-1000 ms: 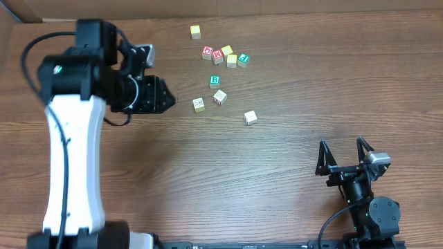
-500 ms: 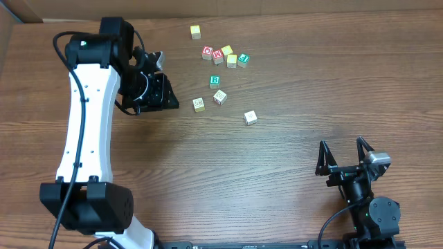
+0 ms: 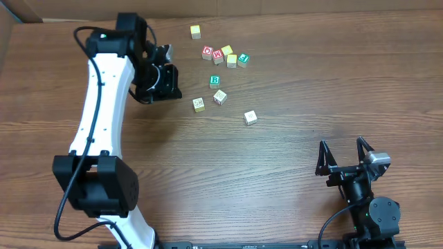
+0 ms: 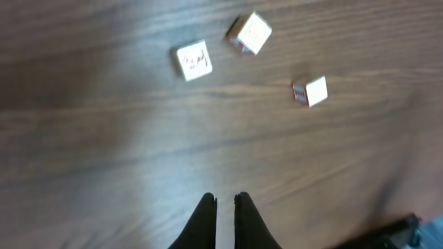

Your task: Flip 4 blocks

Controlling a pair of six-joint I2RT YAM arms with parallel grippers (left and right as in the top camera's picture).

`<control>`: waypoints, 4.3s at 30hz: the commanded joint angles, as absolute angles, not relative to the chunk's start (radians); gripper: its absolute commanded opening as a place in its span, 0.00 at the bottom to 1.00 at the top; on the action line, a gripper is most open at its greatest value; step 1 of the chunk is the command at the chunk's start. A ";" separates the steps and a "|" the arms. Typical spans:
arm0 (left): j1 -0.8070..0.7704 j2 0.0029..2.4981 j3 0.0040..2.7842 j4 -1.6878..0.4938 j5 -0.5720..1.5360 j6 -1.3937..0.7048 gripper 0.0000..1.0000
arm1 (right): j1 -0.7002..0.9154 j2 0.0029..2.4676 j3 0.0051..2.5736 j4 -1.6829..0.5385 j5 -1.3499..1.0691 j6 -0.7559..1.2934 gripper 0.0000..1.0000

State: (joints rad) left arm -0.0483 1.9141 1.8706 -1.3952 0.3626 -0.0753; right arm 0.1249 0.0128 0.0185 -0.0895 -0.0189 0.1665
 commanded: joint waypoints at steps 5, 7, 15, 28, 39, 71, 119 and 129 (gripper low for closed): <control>-0.165 1.941 1.869 -1.330 0.104 -0.233 0.41 | 0.124 0.004 0.008 -0.083 -0.024 0.156 1.00; -0.188 1.952 1.869 -1.322 0.092 -0.233 0.51 | 0.124 0.004 0.008 -0.083 -0.024 0.156 1.00; -0.241 2.008 1.869 -1.306 0.093 -0.233 0.71 | 0.124 0.004 0.008 -0.083 -0.024 0.156 1.00; -0.240 2.050 1.869 -1.311 0.080 -0.233 0.04 | 0.124 0.006 0.008 -0.061 -0.138 0.245 1.00; -0.134 2.019 1.869 -1.331 0.196 -0.233 0.04 | 0.124 0.041 0.268 -0.308 -0.070 0.281 1.00; -0.027 2.021 1.869 -1.342 0.103 -0.251 0.22 | 0.125 1.895 2.216 -1.529 -0.615 0.315 0.86; -0.027 2.021 1.869 -1.331 0.104 -0.251 1.00 | 0.524 2.162 1.630 -0.992 -0.074 0.397 0.36; -0.027 2.021 1.869 -1.331 0.104 -0.251 1.00 | 0.524 2.160 1.798 -1.193 -0.137 0.398 0.18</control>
